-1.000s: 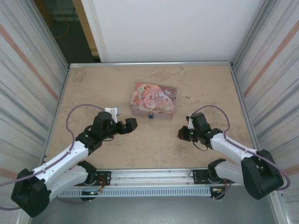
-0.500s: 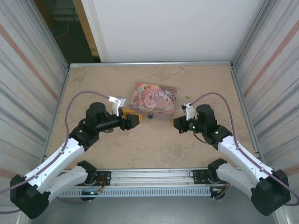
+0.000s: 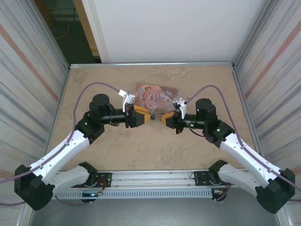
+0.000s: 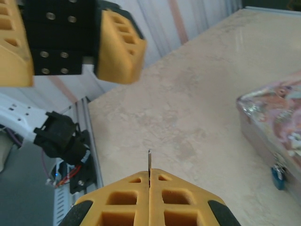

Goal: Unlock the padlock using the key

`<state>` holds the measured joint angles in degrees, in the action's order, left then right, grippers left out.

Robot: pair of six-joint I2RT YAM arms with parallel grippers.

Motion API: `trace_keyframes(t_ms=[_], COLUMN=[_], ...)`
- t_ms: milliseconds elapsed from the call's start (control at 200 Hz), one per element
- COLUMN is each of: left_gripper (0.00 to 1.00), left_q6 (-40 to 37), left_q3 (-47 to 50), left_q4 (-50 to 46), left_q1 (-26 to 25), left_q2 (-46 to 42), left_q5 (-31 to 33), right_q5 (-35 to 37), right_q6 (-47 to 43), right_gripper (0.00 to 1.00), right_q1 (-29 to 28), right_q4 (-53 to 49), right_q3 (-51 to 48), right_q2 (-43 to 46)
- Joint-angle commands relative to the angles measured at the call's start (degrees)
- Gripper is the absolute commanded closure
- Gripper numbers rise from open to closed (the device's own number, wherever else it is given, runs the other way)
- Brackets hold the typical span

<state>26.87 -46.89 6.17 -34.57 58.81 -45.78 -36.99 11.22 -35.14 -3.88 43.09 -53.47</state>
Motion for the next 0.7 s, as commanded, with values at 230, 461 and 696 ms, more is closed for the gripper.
trace_keyframes(t_ms=[230,461,696], left_gripper=[0.40,0.47,0.61], left_q6=[-1.92,-2.33,-2.48], left_q3=[-2.91,-3.02,-3.20], left_q4=[1.59,1.71,1.76], left_q1=[-2.04,-3.00,-3.18], left_q2=[2.99,3.66,3.86], left_q5=[-2.68,-2.71,-2.70], right_q5=[-2.07,-1.58,-1.64], right_q6=[-1.82,-1.82,-1.91], right_gripper=[0.99,0.99,0.99], right_q1=[-3.58,-5.09,-6.17], right_q4=[1.83,2.36,2.82], right_q3=[5.22,6.56,7.53], right_q2=[-2.68,-4.79,-6.19])
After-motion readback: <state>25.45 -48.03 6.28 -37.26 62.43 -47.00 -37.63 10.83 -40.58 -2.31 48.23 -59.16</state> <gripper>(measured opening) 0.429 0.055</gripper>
